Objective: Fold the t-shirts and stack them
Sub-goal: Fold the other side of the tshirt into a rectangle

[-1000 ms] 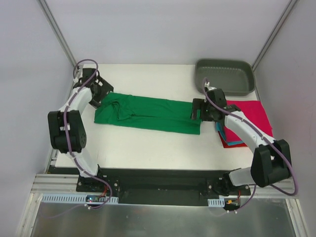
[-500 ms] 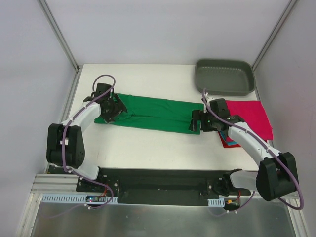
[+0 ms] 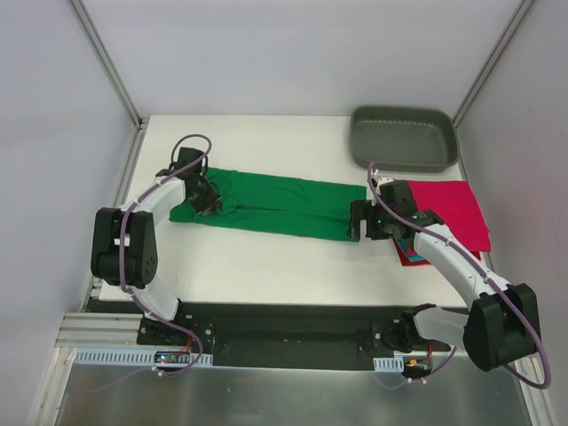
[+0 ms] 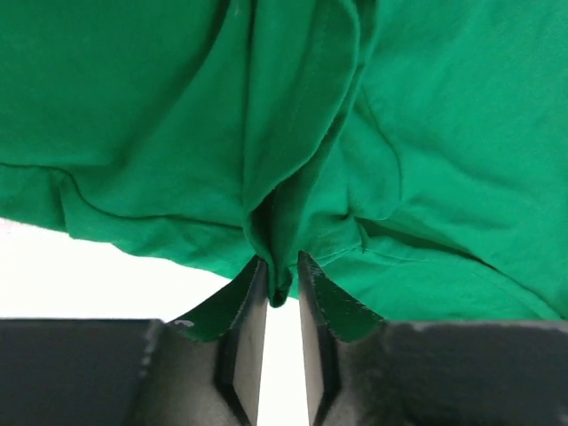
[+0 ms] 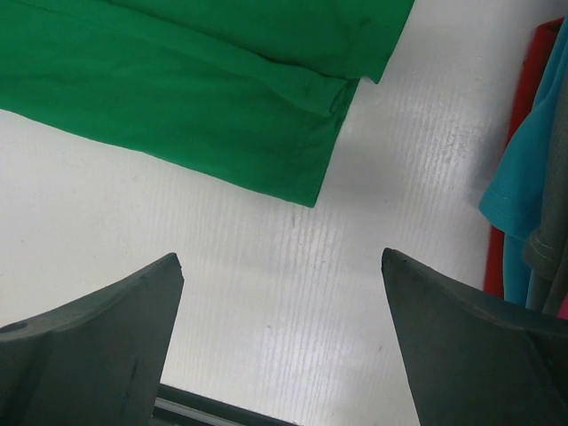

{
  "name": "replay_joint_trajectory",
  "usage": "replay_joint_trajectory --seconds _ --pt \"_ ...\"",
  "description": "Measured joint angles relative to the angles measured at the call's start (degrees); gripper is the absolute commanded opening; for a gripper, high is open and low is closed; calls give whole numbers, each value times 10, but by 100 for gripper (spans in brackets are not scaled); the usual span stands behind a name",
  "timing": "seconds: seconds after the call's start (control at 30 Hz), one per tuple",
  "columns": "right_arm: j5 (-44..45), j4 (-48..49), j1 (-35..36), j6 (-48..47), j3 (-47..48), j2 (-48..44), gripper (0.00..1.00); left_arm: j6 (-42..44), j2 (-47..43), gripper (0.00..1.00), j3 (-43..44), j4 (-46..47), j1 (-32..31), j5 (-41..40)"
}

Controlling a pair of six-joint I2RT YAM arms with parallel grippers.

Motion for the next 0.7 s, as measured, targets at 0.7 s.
replay_joint_trajectory --seconds 0.7 --pt "61 -19 0 0 0 10 96 28 142 1 150 -3 -42 9"
